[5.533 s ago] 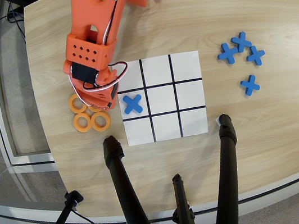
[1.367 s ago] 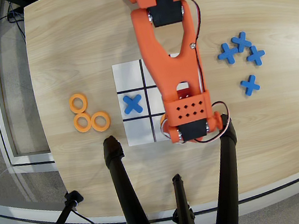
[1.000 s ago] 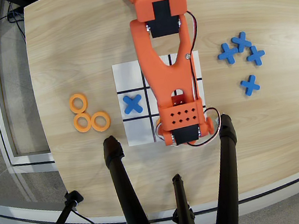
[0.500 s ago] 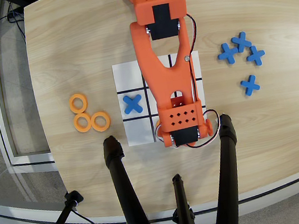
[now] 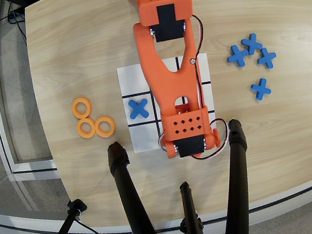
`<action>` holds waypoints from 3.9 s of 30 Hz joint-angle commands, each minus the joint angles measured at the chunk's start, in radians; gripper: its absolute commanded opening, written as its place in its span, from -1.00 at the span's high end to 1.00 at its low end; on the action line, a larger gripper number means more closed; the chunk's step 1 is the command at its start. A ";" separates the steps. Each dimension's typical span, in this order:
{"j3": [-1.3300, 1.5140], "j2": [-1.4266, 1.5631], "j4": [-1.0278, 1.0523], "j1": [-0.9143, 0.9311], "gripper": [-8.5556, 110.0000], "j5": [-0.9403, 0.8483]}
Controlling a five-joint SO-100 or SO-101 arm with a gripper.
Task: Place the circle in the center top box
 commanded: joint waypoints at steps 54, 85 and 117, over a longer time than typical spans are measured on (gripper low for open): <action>2.298 2.494 0.074 -0.020 0.86 -0.434; 2.298 2.494 0.084 -0.020 0.85 -0.426; 2.298 2.533 0.080 1.508 0.85 -0.426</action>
